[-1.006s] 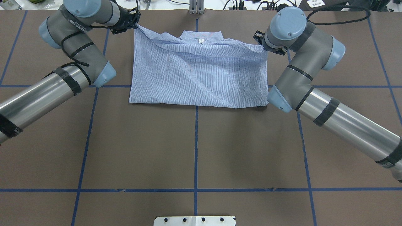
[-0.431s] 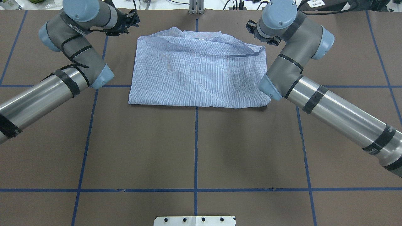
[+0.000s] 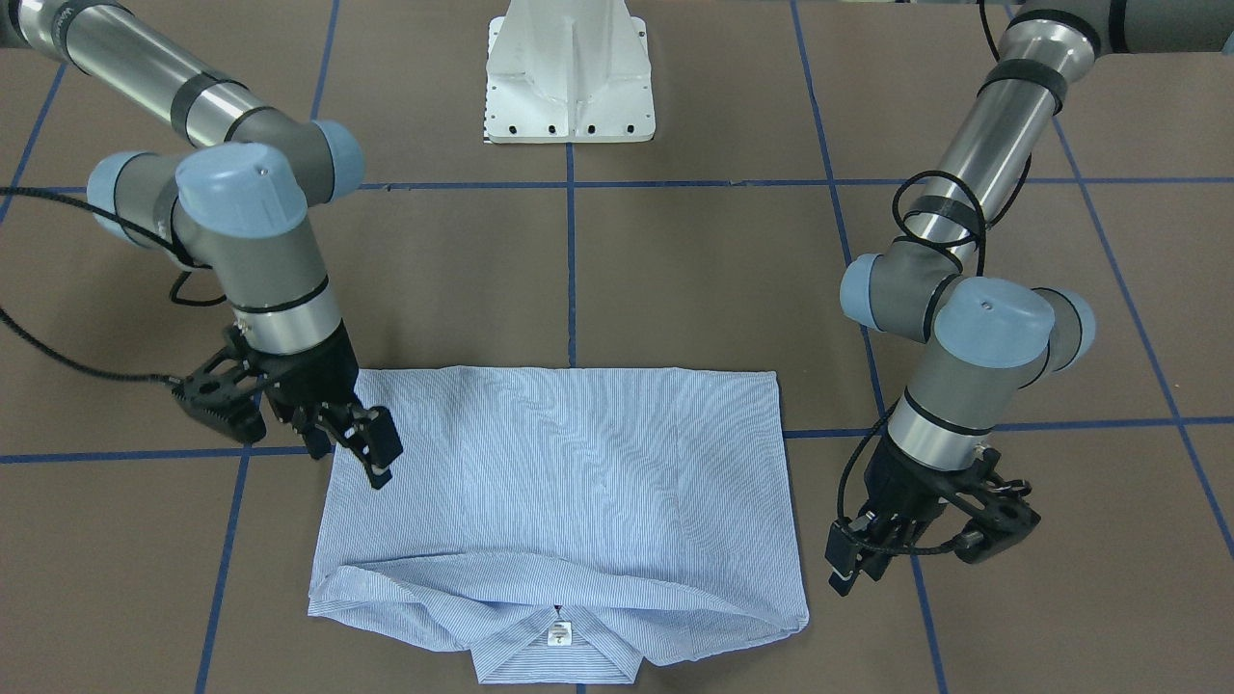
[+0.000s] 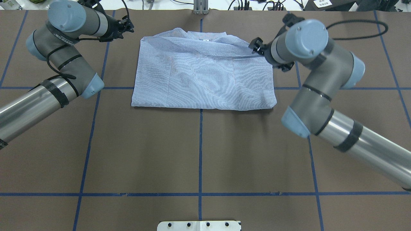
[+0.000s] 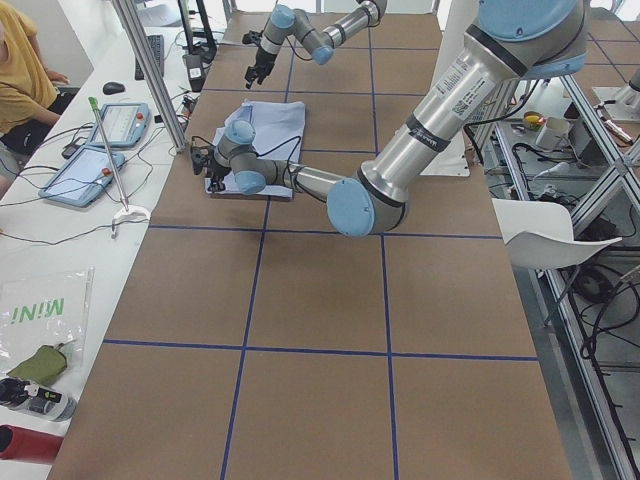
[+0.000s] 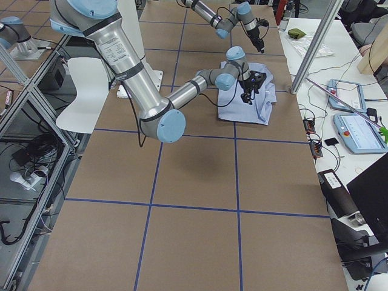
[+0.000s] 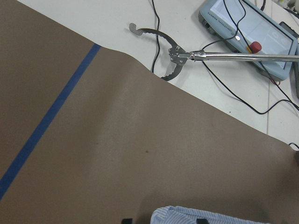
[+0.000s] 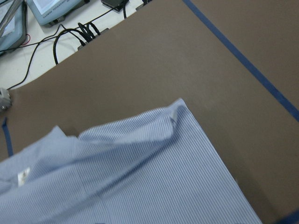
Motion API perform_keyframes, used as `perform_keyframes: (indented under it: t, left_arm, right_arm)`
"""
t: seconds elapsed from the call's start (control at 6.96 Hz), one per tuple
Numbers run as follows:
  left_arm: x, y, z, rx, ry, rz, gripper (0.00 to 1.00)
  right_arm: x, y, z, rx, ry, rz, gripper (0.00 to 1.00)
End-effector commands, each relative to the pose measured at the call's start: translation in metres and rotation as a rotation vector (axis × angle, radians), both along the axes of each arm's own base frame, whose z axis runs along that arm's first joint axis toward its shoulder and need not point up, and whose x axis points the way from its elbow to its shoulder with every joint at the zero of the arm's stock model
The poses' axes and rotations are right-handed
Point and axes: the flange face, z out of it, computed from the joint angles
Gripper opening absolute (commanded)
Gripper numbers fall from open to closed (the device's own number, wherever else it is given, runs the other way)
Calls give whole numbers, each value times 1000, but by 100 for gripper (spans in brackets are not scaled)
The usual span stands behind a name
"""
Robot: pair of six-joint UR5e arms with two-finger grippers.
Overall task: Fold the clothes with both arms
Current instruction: 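Release the hem and move the right gripper to the folded bundle's near corner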
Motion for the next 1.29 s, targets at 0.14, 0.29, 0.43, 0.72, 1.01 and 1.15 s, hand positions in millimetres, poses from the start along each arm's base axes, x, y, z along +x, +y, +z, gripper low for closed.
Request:
perform_keyframes:
  t: [0.14,0.29,0.43,0.72,1.01,1.15]
  left_arm:
    - [-6,7,16,15,-20,13,56]
    - [-5,8,17,15,-22,15,56]
    - [-6,9,18,14,-21,14,57]
    - [-8,15,17,20,-19,17,57]
    - [-8,16,10,29,-11,14,57]
    - [-8,16,9,31,-10,14,57]
  right_arm:
    - [-26,73,18,-29,-22,23,100]
    - [-23,75,31,-59,-18,41,100]
    - [-24,75,33,-124,-60,98,100]
    - [-28,74,46,-146,-41,107,100]
    - [-41,74,77,-194,-3,118,99]
    - [-45,78,78,-197,1,115,96]
